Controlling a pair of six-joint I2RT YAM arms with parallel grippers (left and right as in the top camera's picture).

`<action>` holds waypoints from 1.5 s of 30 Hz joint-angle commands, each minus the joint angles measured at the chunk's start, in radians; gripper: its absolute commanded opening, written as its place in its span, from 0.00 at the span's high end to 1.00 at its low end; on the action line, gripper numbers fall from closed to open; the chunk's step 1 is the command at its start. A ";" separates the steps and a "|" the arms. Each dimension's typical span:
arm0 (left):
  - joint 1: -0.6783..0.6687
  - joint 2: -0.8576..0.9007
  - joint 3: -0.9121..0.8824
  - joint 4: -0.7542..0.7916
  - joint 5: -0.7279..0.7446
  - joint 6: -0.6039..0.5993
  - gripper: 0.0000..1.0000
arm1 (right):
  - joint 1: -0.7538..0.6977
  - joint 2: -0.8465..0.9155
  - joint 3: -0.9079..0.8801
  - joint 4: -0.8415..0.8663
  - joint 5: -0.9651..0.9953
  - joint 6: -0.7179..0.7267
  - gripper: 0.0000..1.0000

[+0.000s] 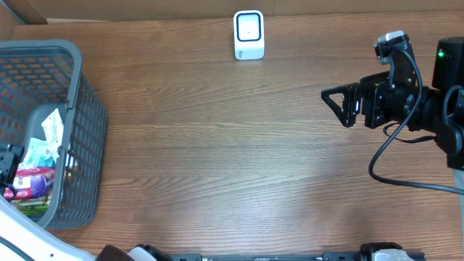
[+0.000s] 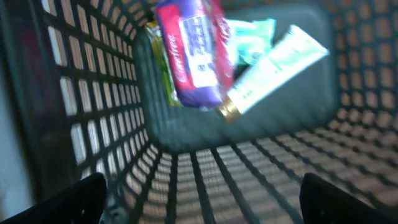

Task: Scan the item barcode
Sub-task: 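Move the left gripper into the basket and grasp the purple box, then lift the purple box out and place it on the table centre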

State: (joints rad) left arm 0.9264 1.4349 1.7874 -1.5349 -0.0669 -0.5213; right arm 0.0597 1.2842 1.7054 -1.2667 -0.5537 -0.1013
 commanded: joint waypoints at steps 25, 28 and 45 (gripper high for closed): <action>0.018 0.176 -0.476 0.520 -0.166 -0.062 0.00 | -0.001 0.043 0.022 -0.013 -0.005 -0.005 0.00; 0.017 0.225 -0.476 0.546 -0.164 -0.062 0.10 | -0.001 0.060 0.022 -0.016 -0.005 -0.005 0.00; 0.014 0.268 -0.168 0.394 0.070 0.072 0.96 | -0.001 0.074 0.022 0.002 -0.005 -0.005 0.00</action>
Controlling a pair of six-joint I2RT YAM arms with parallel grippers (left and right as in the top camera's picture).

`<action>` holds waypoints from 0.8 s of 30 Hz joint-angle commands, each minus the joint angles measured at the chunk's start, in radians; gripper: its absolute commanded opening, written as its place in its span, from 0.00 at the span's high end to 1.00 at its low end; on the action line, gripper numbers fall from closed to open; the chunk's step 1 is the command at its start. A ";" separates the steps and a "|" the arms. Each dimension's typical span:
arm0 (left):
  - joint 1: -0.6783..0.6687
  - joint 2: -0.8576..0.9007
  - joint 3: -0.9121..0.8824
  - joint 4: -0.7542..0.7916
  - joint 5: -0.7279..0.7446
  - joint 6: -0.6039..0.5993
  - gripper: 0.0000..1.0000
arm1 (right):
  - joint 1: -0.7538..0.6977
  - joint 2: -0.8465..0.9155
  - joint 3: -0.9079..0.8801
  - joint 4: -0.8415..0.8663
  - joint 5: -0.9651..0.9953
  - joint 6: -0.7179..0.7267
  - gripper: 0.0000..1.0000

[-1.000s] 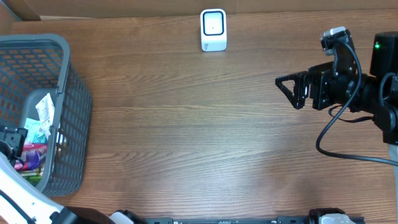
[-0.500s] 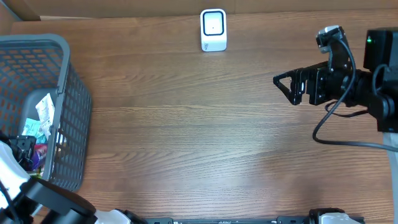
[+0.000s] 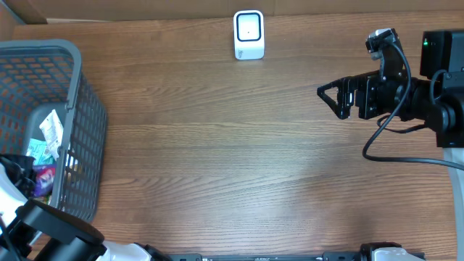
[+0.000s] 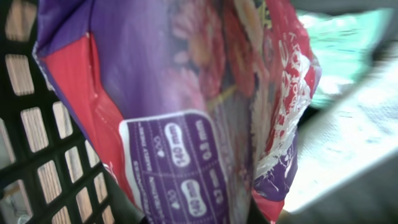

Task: Scan the item barcode
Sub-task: 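Lift the purple box out and place it on the table centre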

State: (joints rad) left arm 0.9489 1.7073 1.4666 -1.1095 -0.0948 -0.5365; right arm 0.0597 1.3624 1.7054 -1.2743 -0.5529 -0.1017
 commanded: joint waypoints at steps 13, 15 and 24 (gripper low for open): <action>-0.214 -0.009 0.961 -0.507 0.134 0.264 0.96 | -0.001 -0.004 0.022 0.013 -0.006 -0.004 0.00; -0.299 -0.009 1.029 -0.574 0.080 0.262 0.96 | -0.001 -0.004 0.022 0.011 -0.006 -0.004 0.00; -0.811 -0.032 0.982 -0.580 -0.108 0.156 0.96 | -0.001 -0.005 0.022 -0.003 -0.006 -0.004 0.00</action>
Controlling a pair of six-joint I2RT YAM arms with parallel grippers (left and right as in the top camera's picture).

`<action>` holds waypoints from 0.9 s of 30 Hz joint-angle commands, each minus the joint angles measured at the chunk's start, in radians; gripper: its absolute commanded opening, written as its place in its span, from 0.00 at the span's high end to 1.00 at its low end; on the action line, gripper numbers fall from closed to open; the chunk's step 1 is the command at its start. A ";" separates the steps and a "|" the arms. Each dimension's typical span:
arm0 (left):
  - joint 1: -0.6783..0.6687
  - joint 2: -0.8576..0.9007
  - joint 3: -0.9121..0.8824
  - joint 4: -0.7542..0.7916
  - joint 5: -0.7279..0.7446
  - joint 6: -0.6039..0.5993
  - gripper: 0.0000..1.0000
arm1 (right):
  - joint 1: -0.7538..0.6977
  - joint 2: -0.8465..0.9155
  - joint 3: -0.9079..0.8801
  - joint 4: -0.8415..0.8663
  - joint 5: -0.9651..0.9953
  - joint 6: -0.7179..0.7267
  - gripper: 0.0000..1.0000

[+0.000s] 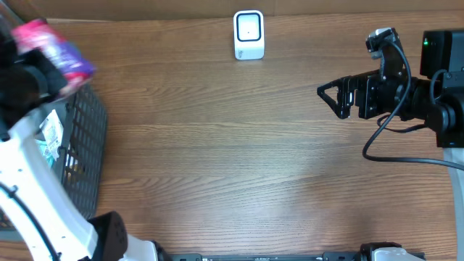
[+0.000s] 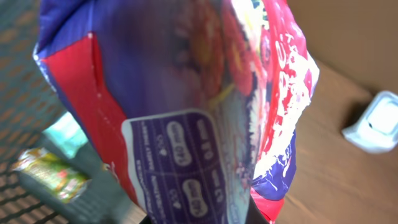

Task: Scan the item barcode
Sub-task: 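Lift the purple box out and place it on the table centre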

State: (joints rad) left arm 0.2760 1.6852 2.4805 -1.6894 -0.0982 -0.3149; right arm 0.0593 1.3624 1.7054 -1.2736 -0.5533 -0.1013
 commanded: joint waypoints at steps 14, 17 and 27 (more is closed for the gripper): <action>-0.658 0.132 -0.698 0.007 -0.471 -0.541 0.96 | 0.000 -0.004 0.022 -0.015 0.029 -0.005 0.00; -0.717 0.229 -0.735 0.022 -0.504 -0.607 0.96 | -0.001 -0.002 0.022 -0.015 0.029 -0.005 0.00; -0.896 0.383 -0.737 0.222 -0.415 -0.572 0.78 | 0.000 0.028 0.022 -0.019 0.028 -0.005 0.00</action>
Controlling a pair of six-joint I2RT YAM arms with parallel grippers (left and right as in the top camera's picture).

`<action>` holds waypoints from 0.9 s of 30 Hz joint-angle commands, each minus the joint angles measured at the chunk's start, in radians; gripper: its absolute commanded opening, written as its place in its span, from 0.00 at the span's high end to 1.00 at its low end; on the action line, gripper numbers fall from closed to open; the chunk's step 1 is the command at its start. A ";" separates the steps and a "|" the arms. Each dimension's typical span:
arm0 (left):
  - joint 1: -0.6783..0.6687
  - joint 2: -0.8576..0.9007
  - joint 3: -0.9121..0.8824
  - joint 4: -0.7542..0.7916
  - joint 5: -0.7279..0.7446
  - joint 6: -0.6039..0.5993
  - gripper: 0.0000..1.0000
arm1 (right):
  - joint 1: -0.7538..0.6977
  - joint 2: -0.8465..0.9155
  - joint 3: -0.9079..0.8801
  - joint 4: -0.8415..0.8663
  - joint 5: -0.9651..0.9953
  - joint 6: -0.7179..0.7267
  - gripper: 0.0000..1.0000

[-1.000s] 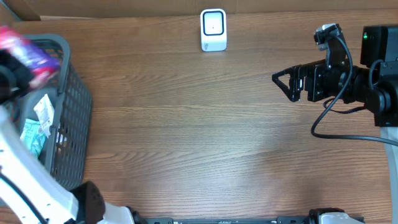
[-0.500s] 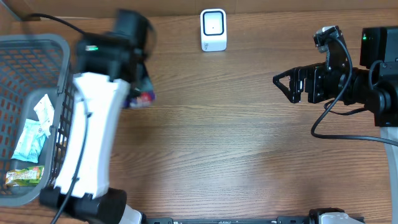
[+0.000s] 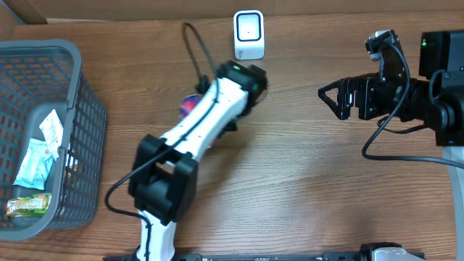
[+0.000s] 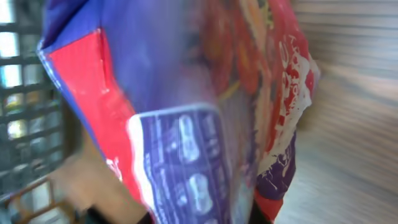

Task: Scan the item barcode
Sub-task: 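Lift the purple box out and place it on the table centre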

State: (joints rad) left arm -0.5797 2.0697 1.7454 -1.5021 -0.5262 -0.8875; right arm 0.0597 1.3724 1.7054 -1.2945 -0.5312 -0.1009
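A purple and red snack packet (image 4: 186,112) fills the left wrist view, blurred, with my left gripper (image 4: 202,218) shut on its lower end. In the overhead view only a bit of the packet (image 3: 190,105) shows beside my left arm (image 3: 217,109), which reaches across the table's middle; its fingers are hidden under the arm there. The white barcode scanner (image 3: 249,34) stands at the table's back edge, a little beyond the arm's wrist. My right gripper (image 3: 332,99) hovers open at the right, empty, pointing left.
A grey mesh basket (image 3: 87,123) stands at the left edge, holding a white-green packet (image 3: 43,138) and a green packet (image 3: 25,205). The brown wooden table (image 3: 312,181) spreads between basket and right arm. A black cable (image 3: 196,43) loops near the scanner.
My left gripper, still shut on the packet, was above the basket at the far left; now it is over the table's middle, near the scanner. The right arm has not moved.
My left gripper was open above the items in the basket, the purple packet lying among them. Then it was shut on the packet inside the basket. Then it held the packet above the basket, and now over the table near the scanner.
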 commanded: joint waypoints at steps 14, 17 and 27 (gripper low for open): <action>-0.018 -0.009 0.023 0.295 0.282 0.137 0.34 | -0.001 0.043 0.022 0.003 0.006 -0.005 0.00; 0.015 -0.030 0.087 0.289 0.291 0.174 0.36 | -0.001 0.043 0.022 0.003 0.006 -0.005 0.00; 0.073 -0.159 0.265 0.280 0.291 0.211 0.35 | -0.001 0.043 0.022 0.002 0.006 -0.005 0.00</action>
State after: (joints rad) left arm -0.5205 1.9858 1.9759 -1.2182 -0.2420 -0.6971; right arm 0.0597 1.4193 1.7054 -1.2949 -0.5236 -0.1013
